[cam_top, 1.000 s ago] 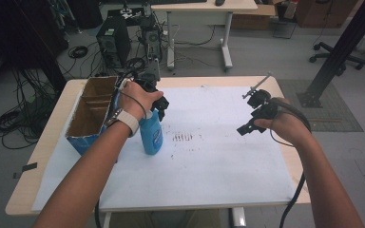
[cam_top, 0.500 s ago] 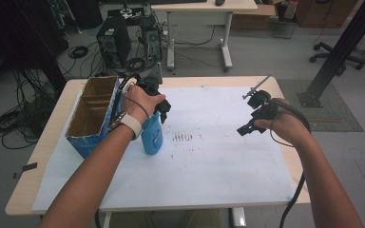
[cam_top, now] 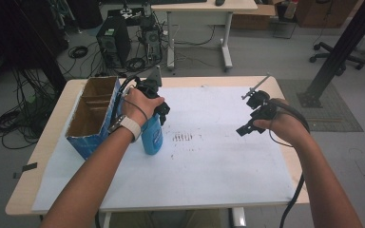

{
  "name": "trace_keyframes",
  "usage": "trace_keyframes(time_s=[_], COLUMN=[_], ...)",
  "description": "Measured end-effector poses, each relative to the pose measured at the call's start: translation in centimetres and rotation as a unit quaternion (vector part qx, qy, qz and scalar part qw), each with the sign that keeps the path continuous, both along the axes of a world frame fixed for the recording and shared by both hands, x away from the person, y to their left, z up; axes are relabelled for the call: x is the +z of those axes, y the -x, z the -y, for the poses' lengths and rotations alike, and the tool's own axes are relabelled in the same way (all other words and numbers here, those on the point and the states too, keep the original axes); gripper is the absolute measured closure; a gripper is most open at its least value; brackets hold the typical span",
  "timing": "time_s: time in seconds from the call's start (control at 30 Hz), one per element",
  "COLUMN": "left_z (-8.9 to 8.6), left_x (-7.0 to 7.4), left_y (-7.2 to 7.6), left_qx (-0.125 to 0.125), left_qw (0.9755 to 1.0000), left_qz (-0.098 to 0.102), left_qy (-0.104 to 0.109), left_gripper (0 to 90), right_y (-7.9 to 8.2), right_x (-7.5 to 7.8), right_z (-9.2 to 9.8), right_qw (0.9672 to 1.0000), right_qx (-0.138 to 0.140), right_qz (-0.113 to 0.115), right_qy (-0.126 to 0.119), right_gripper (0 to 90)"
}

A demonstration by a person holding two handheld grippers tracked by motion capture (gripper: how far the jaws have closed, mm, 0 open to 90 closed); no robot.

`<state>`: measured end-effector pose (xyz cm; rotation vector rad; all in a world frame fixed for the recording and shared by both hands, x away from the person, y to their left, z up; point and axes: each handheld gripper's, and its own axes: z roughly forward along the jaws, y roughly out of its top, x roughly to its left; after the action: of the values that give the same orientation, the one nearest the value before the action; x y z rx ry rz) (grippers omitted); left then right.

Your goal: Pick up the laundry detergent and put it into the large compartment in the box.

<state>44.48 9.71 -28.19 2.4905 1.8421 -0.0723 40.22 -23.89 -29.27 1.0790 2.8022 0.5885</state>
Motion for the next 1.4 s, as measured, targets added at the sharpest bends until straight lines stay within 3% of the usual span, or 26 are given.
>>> trace_keyframes(time_s=[0.77,1.0,1.4], left_z=[-0.49,-0.32,-0.31], left_x=[-0.48,-0.36,-0.22], left_y=[0.04,0.12,0.05], left_qx=[-0.002,-0.003,-0.005], left_qw=[1.0000,0.9999,1.0000], left_qz=[0.005,0.006,0.007], left_qy=[0.004,0.011,0.004], left_gripper=[25.1,35.5,37.1], right_y=[0.04,0.10,0.21], right_x=[0.09,0.07,0.08], right_z=[0.07,0.11,0.36], right_qw=[1.0000,1.0000,1.0000], right_qx=[-0.001,-0.003,-0.007], right_qz=[0.001,0.002,0.003], right_qy=[-0.001,-0.002,-0.002], right_gripper=[8.8,8.8,8.8])
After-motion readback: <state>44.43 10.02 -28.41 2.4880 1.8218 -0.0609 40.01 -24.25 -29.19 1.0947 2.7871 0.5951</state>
